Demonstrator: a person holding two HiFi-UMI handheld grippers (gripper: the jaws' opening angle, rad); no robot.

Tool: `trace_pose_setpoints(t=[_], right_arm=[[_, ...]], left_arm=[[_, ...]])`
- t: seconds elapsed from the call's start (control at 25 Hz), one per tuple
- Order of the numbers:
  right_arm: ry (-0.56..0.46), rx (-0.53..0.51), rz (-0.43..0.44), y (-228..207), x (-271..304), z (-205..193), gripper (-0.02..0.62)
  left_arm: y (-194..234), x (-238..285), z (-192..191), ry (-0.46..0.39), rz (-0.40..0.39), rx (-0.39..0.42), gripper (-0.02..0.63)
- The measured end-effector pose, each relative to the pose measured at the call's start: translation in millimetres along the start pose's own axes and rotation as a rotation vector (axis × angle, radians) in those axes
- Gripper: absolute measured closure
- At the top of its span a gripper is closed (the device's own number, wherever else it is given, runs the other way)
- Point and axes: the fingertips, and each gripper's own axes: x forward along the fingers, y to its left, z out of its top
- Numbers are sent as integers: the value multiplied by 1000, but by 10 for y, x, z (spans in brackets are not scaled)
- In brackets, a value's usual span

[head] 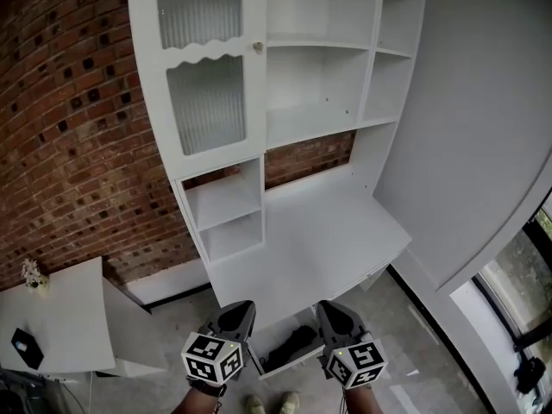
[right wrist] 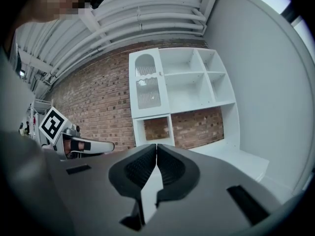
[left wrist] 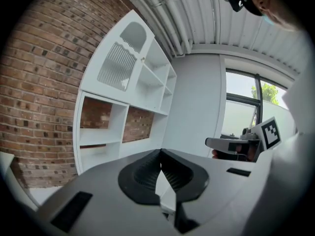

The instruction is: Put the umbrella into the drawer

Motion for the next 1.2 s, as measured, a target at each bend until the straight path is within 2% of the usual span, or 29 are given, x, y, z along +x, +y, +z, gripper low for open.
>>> trace_pose_setpoints(t=[0.32,0.72,1.2], right_arm=[[-67,-68,-2,153,-59,440,591],[-120,-145,-17,213,-144,754,591],[-145,-170,-30,188,-154,914,591]], left_arm=[[44,-292,474,-116,38,27,598],[3,-386,783,-192,34,71,600],[-39,-388,924,-214,24,84,600]])
